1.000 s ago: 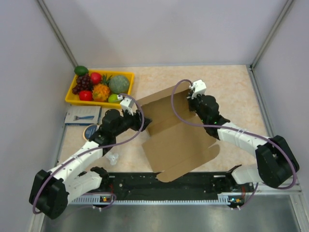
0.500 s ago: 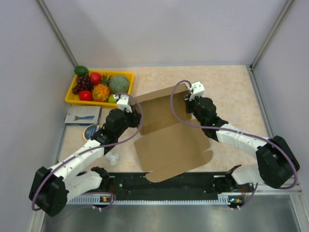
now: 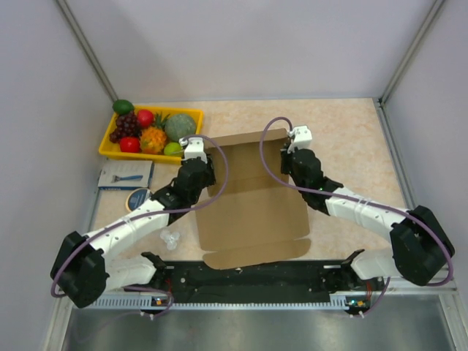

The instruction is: Fold the paper box

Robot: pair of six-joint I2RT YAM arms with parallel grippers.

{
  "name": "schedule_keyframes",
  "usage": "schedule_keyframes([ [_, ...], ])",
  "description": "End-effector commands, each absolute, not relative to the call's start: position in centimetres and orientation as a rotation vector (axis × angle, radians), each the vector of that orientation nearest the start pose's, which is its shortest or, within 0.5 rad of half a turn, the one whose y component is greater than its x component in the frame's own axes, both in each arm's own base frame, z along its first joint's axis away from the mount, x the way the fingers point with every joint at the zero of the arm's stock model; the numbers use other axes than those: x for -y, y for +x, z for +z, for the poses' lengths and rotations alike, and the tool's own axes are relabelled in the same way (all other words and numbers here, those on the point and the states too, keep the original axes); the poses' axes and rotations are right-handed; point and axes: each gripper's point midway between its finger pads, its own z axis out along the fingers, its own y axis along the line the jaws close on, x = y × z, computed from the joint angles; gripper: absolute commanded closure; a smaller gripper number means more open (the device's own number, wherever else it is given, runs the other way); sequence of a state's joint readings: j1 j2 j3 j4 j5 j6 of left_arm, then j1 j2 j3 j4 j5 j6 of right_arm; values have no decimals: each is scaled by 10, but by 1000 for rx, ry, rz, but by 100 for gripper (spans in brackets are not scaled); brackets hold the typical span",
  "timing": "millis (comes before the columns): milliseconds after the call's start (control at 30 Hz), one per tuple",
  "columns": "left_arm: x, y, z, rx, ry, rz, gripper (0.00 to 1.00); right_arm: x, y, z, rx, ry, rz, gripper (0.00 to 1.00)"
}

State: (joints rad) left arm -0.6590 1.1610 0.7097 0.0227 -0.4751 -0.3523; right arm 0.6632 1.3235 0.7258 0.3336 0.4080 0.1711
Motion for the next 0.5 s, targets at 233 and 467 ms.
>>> schedule_keyframes([
  [233,158,305,193,-1903,-19,-277,35,-206,375,209,-1760,-73,212,100],
  [467,158,302,197,-1848,7,-324,33,-211,374,211,-1758,-81,248,100],
])
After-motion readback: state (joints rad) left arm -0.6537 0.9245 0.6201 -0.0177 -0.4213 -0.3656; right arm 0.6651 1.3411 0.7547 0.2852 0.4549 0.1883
